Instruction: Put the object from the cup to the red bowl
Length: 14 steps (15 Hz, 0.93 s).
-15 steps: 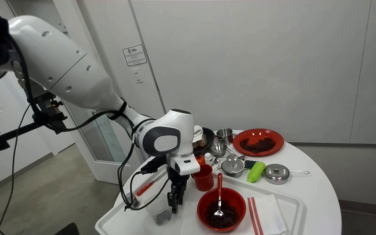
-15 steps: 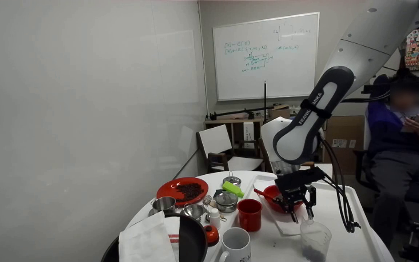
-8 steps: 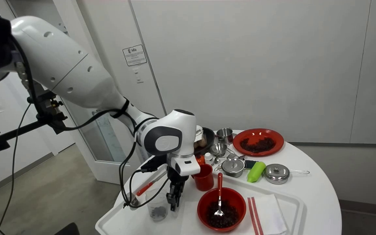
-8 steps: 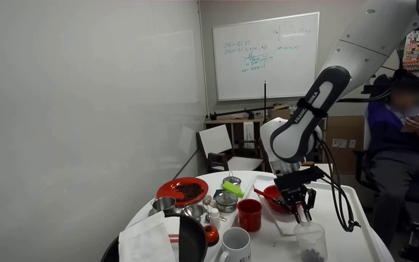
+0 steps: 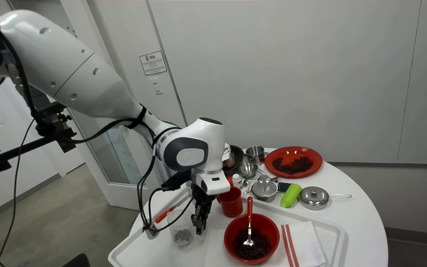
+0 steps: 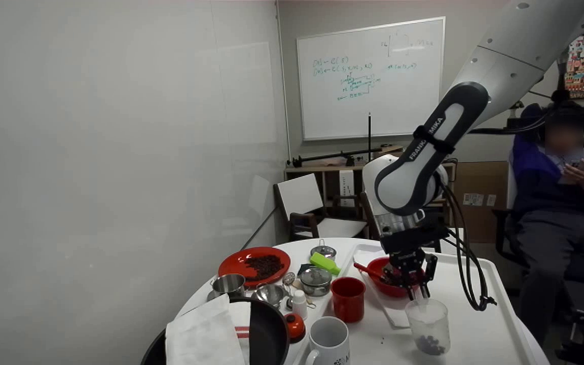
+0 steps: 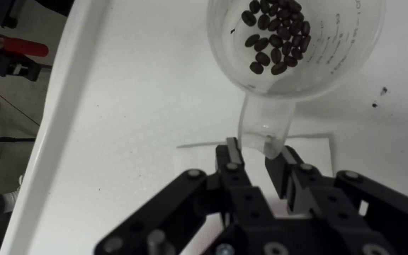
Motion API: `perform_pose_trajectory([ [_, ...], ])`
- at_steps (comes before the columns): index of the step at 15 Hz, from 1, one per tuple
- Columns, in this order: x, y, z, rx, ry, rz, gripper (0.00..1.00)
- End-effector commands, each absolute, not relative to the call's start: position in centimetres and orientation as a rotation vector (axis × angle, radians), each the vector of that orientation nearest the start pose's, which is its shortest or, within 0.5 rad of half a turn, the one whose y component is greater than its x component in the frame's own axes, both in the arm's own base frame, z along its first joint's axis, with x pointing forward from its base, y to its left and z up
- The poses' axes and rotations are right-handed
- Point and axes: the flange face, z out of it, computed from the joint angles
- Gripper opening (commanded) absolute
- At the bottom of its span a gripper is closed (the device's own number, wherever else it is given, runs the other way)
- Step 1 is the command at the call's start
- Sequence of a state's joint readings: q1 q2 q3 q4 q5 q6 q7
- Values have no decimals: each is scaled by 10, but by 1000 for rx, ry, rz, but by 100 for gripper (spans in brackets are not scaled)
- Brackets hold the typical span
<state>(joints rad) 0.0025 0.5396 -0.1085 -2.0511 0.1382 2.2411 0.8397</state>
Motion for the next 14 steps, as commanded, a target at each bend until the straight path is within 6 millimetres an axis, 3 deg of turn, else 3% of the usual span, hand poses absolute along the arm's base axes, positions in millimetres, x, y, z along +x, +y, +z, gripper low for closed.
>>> perform_pose_trajectory([
  [1, 550, -76, 192, -2750, 1624, 439, 11],
  [8, 561, -122, 271, -2789, 1691, 252, 11],
  [14, 580, -148, 300, -2838, 1896, 76, 11],
])
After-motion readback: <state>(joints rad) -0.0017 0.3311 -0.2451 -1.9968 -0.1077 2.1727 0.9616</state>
